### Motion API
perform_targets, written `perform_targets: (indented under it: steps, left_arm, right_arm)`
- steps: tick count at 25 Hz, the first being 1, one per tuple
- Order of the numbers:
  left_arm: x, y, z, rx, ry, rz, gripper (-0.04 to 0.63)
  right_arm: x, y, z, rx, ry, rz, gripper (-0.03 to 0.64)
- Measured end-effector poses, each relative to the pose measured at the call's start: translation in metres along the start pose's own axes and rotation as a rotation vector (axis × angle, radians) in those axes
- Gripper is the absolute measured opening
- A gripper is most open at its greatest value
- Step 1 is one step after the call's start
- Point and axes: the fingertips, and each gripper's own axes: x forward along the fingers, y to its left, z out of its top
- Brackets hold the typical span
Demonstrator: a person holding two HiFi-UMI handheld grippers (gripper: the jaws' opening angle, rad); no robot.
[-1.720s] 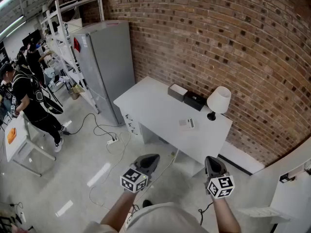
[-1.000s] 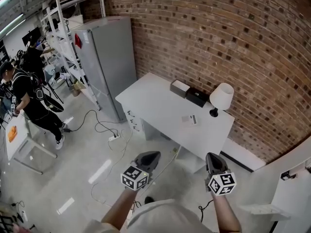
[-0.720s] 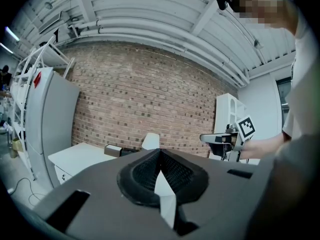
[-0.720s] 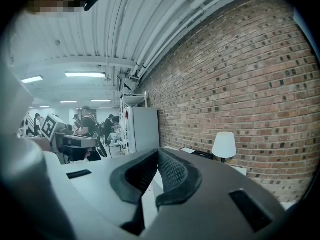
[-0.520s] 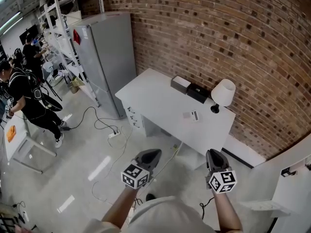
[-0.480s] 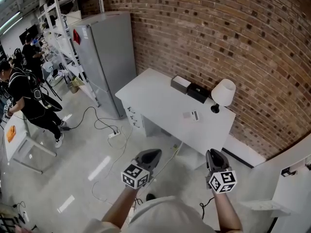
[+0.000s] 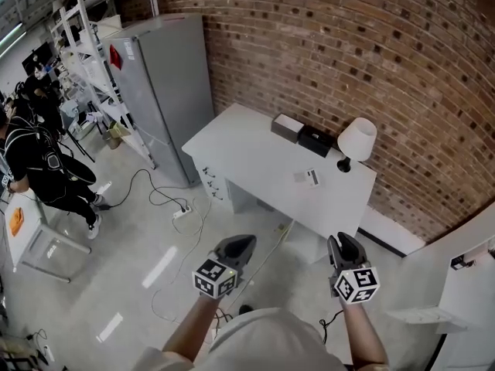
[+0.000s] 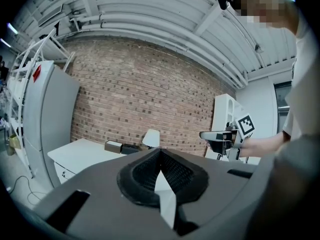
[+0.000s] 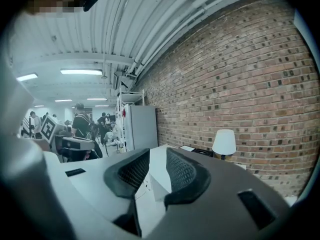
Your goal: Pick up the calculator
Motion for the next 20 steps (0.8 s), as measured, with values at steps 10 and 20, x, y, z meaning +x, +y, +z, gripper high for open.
perform_targets:
  steps: [10, 20]
  left_arm:
    - [-0.009, 0.017, -0.007, 0.000, 0.015, -0.053, 0.012]
    - [0.004, 0.029, -0.020, -0.033, 0.044, -0.045, 0.012]
  right_arm:
    - [0.003, 0.020, -0.010, 0.008, 0.014, -0.051, 0.118]
    - [0.018, 0.006, -0.026, 0.027, 0.051, -0.061, 0.118]
